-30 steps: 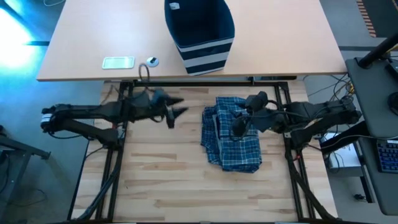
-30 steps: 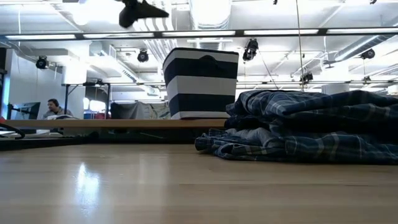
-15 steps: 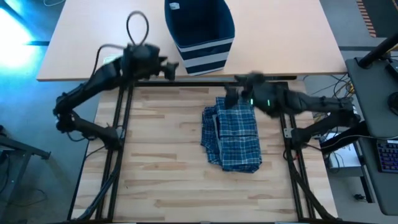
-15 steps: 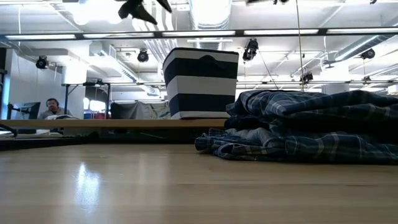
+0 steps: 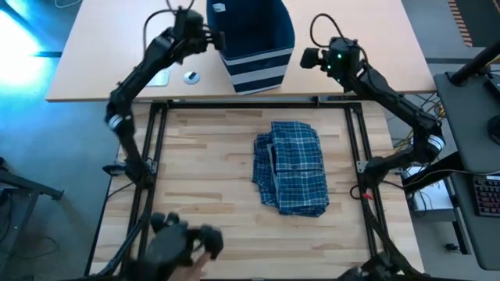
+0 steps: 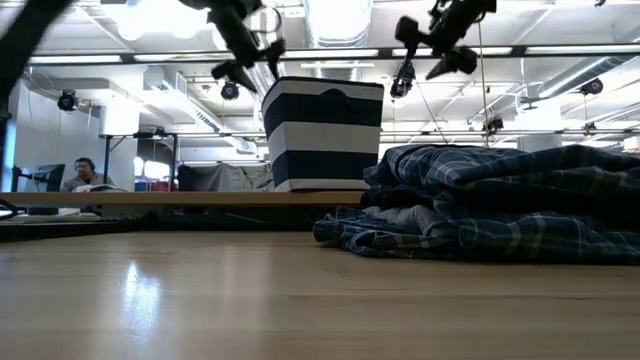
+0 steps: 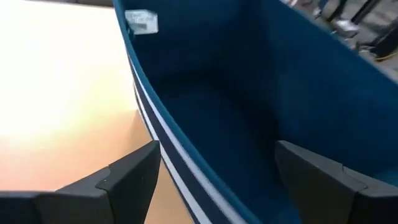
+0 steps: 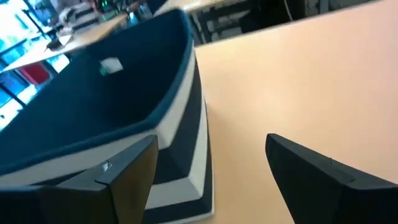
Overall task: Fold Laundry from Bin
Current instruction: Put the stacked clothes into the laundry bin
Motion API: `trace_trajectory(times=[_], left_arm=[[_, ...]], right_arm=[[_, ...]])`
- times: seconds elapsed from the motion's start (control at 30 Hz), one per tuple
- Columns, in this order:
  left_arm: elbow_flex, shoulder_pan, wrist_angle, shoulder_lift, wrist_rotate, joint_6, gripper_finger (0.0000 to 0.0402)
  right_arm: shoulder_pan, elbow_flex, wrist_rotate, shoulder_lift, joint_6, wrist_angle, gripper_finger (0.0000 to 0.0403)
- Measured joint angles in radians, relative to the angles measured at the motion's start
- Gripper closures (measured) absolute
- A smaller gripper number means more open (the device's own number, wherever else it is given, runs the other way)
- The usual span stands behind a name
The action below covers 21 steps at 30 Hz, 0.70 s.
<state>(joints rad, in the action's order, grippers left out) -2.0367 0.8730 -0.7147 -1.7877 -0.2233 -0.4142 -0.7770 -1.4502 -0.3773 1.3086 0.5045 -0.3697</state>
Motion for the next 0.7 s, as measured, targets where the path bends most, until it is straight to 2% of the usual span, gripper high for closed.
trace_trajectory(times=[0.17,0.3,0.4,0.6,0.63,0.7], left_arm=[[-0.324,0.056,-0.243,-0.250,0.001,-0.091,0.0109],[-0.155,0.094,-0.200,-0.227,0.115,-0.257,0.0138],[-0.090,0.102,-0.186,-0.197,0.187,-0.285,0.0187],[-0.053,0.023,-0.289,-0.120,0.133,-0.230,0.0358],[-0.052,0.007,-0.325,-0.102,0.123,-0.230,0.0377],[-0.060,-0.020,-0.422,-0.055,0.098,-0.207,0.0386]], right_arm=[[-0.033,0.000,0.047,0.043,-0.016,-0.031,0.0113],[-0.030,0.000,0.049,0.055,-0.070,-0.073,0.0113],[-0.031,0.002,0.048,0.056,-0.088,-0.115,0.0113],[-0.031,0.002,0.047,0.015,-0.234,-0.193,0.0113],[-0.031,0.002,0.048,0.008,-0.256,-0.212,0.0113],[-0.031,0.002,0.048,-0.008,-0.298,-0.251,0.0113]])
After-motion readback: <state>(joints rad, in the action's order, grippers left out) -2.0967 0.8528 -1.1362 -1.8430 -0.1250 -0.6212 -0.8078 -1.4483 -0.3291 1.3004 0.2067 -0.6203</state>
